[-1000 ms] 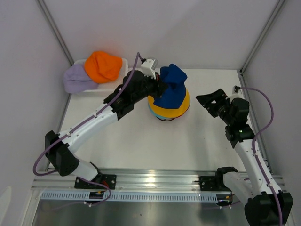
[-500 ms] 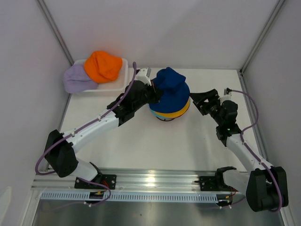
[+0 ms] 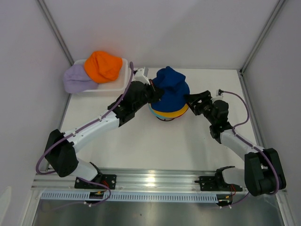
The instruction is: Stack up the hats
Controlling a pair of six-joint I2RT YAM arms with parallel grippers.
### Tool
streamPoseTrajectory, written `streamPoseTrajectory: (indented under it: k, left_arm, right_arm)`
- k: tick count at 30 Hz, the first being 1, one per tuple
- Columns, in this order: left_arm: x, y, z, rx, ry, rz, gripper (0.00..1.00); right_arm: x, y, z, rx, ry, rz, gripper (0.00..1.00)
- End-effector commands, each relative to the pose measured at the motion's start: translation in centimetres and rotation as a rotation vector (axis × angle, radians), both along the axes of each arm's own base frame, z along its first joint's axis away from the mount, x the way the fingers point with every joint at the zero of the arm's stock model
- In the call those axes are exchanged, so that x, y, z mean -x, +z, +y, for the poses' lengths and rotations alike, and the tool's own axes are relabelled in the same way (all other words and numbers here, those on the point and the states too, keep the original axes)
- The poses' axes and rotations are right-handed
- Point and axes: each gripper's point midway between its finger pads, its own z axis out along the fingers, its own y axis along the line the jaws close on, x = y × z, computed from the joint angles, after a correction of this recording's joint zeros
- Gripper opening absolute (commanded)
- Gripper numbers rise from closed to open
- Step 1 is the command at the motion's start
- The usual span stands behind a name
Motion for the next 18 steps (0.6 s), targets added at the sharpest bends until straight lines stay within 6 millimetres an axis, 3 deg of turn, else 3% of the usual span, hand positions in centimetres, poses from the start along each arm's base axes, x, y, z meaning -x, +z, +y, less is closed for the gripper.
streamPoseTrajectory:
  k: [1, 7, 8, 10, 12, 13, 15, 16, 18]
  left_arm:
    - [-0.3, 0.4, -0.5, 0.045, 0.009, -0.009, 0.01]
    - [-0.3, -0.5, -0.5, 0.026, 0.008, 0.003, 0.01]
    - [-0.3, -0.6, -0.5, 0.019, 0.006, 0.002, 0.01]
    - [-0.2, -0.7, -0.2, -0.014, 0.006, -0.003, 0.02]
    - [-0.3, 0.5, 0.5, -0.043, 0.014, -0.045, 0.09]
    - [-0.3, 0.5, 1.0, -0.068, 0.031, -0.048, 0.23]
    - [-0.4, 2.5, 2.0, -0.079, 0.056, -0.096, 0.35]
    - [-0.4, 2.2, 3.0, -0.111, 0.086, -0.082, 0.44]
    - [-0.8, 4.2, 5.3, -0.087, 0.136, -0.105, 0.57]
  right_arm:
    - [-0.8, 2.4, 0.8, -0.071, 0.001, -0.078, 0.65]
    - [-0.9, 2.8, 1.8, -0.107, 0.033, -0.075, 0.37]
    - [-0.9, 2.6, 1.7, -0.105, 0.026, -0.067, 0.21]
    - [-0.9, 2.7, 1.5, -0.092, 0.015, -0.062, 0.1]
    - [-0.8, 3.4, 1.0, -0.065, -0.007, -0.065, 0.01]
    - [-0.8, 3.6, 0.8, -0.047, -0.016, -0.062, 0.0]
    - [-0.8, 4.5, 0.3, -0.004, -0.039, -0.071, 0.0]
    - [-0.8, 4.7, 0.0, 0.007, -0.047, -0.073, 0.0]
    - [-0.9, 5.0, -0.4, 0.044, -0.062, -0.057, 0.0]
